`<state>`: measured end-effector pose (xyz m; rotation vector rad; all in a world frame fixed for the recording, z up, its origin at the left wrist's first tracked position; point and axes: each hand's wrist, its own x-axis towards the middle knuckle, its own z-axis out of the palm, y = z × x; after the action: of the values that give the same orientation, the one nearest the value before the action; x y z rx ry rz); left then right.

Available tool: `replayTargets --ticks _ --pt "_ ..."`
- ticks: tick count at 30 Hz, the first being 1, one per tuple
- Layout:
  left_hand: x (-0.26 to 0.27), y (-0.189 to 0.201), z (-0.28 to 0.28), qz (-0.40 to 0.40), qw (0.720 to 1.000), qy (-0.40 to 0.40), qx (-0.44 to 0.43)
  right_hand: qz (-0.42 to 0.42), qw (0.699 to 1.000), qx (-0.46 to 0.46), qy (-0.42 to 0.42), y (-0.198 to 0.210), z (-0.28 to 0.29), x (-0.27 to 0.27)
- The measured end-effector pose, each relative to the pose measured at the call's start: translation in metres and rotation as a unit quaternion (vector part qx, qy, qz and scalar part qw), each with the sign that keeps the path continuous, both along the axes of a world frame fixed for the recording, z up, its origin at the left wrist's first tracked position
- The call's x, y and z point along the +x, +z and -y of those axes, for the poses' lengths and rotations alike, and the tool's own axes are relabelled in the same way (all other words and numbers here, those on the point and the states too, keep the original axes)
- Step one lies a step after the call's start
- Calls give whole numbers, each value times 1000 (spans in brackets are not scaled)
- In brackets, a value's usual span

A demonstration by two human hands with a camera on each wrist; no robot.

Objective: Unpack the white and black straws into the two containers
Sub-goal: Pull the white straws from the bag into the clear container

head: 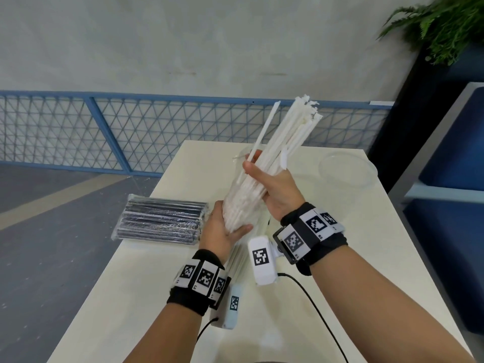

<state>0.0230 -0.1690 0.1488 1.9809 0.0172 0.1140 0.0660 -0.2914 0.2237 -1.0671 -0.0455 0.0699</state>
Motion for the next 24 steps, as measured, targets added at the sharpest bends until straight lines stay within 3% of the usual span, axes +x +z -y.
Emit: replayTargets --ticks 4,9,15,19,21,24 --pt "3 -1 -1 -6 1000 0 1 -48 998 -10 -35 -6 -6 0" --pt "6 -3 -9 -31 998 43 -40 -90 973 127 -168 4 8 8" --pt "11 -4 -18 -36 993 74 -86 -85 967 155 -184 7 31 17" --pt "14 -12 -20 -39 988 92 -115 -25 959 177 -220 14 53 17" --pt "15 -13 -23 -35 986 105 -128 26 958 135 -252 20 66 18" --pt "14 -14 -19 -33 983 99 -148 57 950 -68 -300 18 75 21"
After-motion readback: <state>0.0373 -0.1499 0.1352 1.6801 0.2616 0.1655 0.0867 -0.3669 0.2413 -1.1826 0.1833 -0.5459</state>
